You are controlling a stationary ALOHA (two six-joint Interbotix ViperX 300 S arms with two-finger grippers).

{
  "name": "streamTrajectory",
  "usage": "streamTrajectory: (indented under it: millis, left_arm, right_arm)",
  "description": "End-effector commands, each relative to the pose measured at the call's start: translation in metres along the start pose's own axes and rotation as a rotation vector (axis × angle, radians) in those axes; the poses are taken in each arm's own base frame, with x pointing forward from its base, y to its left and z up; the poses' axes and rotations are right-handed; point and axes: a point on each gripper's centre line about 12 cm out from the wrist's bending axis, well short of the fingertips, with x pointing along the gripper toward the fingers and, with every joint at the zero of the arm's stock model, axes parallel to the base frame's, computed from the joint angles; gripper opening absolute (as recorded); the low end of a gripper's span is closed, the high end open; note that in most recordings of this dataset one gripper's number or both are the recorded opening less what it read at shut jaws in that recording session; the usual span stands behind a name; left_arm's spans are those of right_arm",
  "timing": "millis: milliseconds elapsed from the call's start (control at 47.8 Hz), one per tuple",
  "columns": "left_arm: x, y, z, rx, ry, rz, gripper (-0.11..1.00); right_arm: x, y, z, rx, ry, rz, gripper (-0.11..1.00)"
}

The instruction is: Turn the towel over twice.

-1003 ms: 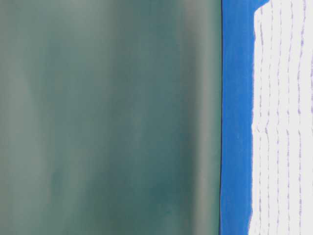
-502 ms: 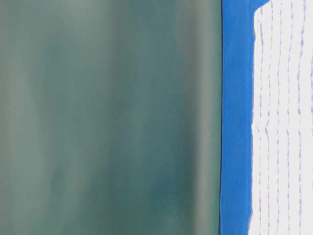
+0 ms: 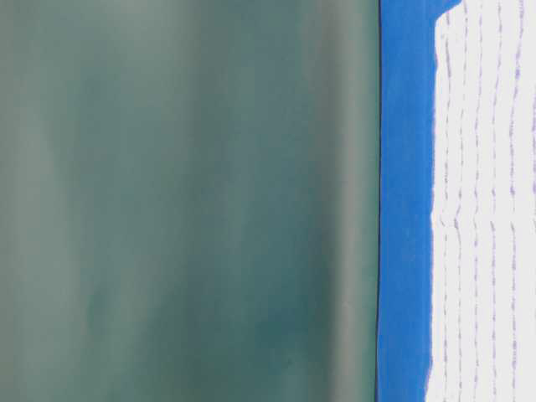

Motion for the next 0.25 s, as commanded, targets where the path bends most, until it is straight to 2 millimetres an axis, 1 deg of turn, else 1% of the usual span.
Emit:
streamTrajectory:
  millis: [0, 230]
  left_arm:
    - [0.0005, 0.0005, 0.0048, -0.002, -0.014, 0.003, 0.81]
    - [0.0004, 0.0025, 0.0048, -0.006, -0.014, 0.017, 0.81]
  right_arm:
    - [0.0002, 0.0014, 0.0040, -0.005, -0.007, 0.004, 0.57]
    - [0.0002, 0.0013, 0.0041, -0.007, -0.009, 0.004, 0.57]
